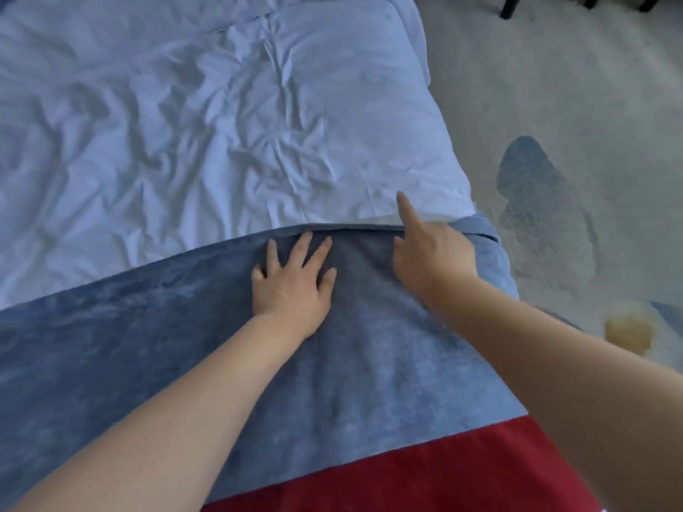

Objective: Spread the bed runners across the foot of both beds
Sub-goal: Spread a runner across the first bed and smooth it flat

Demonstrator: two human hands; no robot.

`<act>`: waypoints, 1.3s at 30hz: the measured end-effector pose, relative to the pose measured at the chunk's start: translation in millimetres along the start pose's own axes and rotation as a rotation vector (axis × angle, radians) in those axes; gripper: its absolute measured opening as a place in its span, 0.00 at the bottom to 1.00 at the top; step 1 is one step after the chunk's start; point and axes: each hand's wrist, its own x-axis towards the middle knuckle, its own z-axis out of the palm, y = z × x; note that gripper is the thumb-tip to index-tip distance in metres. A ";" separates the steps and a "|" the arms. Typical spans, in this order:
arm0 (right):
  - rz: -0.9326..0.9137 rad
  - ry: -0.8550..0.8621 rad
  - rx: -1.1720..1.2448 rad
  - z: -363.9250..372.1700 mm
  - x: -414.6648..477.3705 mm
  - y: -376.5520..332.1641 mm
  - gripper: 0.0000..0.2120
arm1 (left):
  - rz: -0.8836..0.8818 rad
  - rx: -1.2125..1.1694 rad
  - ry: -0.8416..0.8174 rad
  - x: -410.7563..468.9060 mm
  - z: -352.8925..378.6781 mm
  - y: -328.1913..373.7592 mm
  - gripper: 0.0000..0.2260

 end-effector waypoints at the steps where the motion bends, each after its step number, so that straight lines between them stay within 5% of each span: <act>1: 0.023 -0.027 -0.067 -3.8 8.4 -5.3 0.23 | 0.014 0.025 -0.030 1.0 -1.4 -12.4 0.27; 3: 0.048 -0.025 -0.153 -9.7 21.7 -12.2 0.09 | 0.022 0.032 -0.095 0.5 -0.6 -31.7 0.31; 6: 0.046 0.066 -0.157 -19.6 44.1 -16.9 0.08 | -0.032 -0.026 -0.135 2.2 1.3 -54.7 0.36; 10: 0.035 0.145 -0.110 -18.0 68.9 -19.2 0.10 | -0.154 -0.124 -0.122 16.0 -0.7 -93.0 0.37; 15: 0.195 0.026 -0.030 46.6 45.6 -27.4 0.28 | -0.165 -0.235 -0.094 17.4 20.8 -110.0 0.41; 22: 0.291 -0.140 -0.079 45.1 31.7 -21.1 0.32 | -0.162 -0.235 0.102 11.5 49.7 -105.7 0.41; 27: 0.242 -0.186 -0.209 41.8 -1.8 -31.0 0.34 | -0.107 -0.223 0.072 16.9 49.9 -110.0 0.42; 35: -0.119 -0.129 -0.228 120.6 -80.6 -214.0 0.29 | 0.261 -0.127 0.173 -27.3 70.3 -199.4 0.32; 39: -0.266 -0.116 -0.170 171.3 -111.4 -324.1 0.29 | 0.212 -0.119 0.177 -72.4 94.5 -304.9 0.32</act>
